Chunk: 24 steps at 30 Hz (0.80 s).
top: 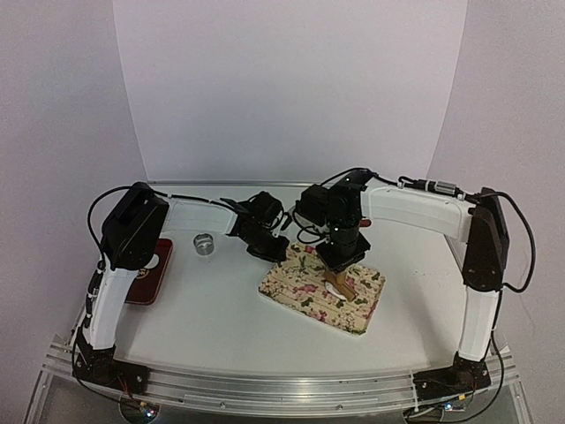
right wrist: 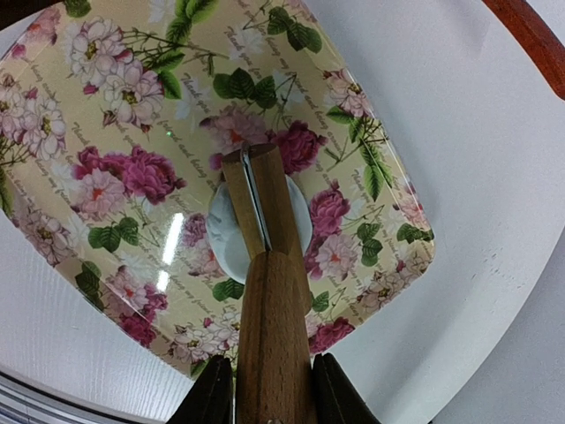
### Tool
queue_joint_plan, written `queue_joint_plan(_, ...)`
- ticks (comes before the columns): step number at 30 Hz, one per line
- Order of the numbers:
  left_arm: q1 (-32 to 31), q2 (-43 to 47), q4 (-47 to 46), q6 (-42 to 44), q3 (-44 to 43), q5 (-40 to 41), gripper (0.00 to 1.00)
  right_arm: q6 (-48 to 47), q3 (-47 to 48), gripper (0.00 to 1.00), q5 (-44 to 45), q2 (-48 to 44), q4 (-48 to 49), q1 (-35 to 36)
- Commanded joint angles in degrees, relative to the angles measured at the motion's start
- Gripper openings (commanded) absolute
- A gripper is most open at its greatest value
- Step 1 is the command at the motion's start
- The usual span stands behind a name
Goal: Roll out the dumpling wrappers from the dough
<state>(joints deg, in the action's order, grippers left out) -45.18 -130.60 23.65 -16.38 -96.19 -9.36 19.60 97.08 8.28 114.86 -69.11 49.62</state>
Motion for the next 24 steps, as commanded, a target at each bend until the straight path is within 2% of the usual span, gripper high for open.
queue_joint_plan(1, 0.27, -0.79, 9.13, 1.04, 3.08, 4.76, 0.00, 1.25, -7.95, 0.00, 0.68, 12.68, -0.21, -3.92)
queue_joint_plan(15, 0.29, -1.04, 9.31, 1.72, 2.54, 5.18, 0.00, 0.18, -6.90, 0.00, 1.82, 13.13, -0.41, -7.65)
queue_joint_plan(24, 0.35, -0.63, 9.50, 1.91, 3.44, 5.61, 0.00, -1.35, -8.24, 0.00, -3.35, 13.03, 1.17, -10.45)
